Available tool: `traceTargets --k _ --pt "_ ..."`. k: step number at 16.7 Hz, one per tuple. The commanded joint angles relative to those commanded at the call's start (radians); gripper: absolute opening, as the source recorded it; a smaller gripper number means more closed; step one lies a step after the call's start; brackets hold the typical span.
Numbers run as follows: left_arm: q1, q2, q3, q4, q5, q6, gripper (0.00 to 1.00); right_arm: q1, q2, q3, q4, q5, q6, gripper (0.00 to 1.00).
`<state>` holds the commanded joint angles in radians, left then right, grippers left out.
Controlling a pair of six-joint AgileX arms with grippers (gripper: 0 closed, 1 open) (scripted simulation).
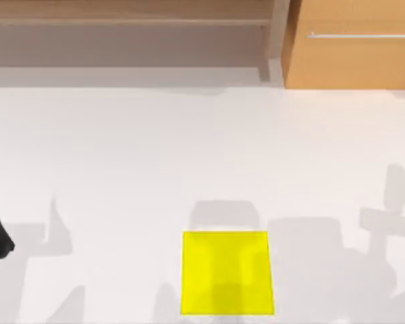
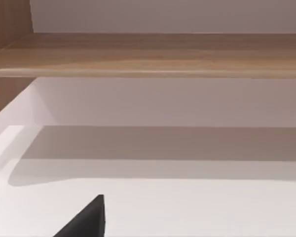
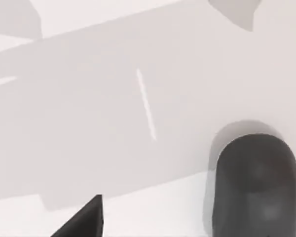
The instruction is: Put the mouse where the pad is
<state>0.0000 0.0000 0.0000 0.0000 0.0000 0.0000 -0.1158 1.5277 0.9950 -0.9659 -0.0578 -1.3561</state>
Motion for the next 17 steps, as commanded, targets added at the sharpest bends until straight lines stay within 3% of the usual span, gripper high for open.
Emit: traceTargets --k 6,17 --pt "0.0 0.0 0.0 0.0 0.0 0.0 1.0 -0.114 0.13 0.168 -0.112 0.05 -0.162 1.0" --pt "0.0 0.0 0.0 0.0 0.0 0.0 1.0 -0.123 0.168 0.134 -0.045 0.057 -0.171 1.0"
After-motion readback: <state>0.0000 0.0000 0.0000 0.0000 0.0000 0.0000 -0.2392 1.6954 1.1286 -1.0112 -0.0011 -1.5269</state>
